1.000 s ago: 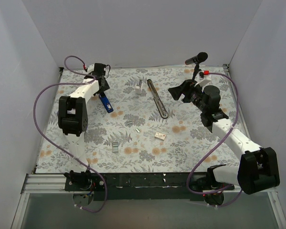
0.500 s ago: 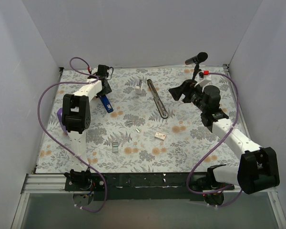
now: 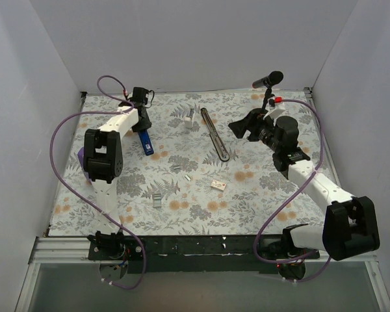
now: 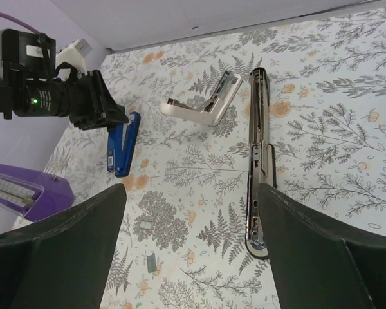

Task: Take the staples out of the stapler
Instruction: Pick up the stapler from the center of the board, then unload the staple at the center of the board.

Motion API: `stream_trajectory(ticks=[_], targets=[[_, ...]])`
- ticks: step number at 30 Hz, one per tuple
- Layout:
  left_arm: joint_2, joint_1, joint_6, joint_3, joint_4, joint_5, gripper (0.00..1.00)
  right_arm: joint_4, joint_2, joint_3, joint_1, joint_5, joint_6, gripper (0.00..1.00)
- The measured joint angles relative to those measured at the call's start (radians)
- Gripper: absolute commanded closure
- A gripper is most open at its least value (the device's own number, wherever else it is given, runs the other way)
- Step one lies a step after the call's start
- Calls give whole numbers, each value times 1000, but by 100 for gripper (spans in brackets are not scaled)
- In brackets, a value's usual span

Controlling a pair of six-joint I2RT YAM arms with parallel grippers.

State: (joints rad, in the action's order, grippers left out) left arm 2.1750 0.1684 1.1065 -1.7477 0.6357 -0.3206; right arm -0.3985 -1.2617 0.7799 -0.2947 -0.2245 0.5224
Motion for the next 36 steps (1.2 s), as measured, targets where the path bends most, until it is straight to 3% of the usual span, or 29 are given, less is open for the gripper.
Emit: stream_trajectory(ticks=[4,10,18,28,36], targets=[[-88,16,-46,75,-7,73,100,2,-16,0,0,-54,0,11],[-406,50,-91,260,-43,241,100,113,-61,50,-15,-97,19,15],[-726,77,-155,367,-121,557,100,159,-50,88,-104,-121,97,15],[-826,216,-194,566,-191,742,100,161,-126,252,-294,-91,134,21],[-844,234,-194,630,-265,783,100,246,-232,305,-363,11,129,32]])
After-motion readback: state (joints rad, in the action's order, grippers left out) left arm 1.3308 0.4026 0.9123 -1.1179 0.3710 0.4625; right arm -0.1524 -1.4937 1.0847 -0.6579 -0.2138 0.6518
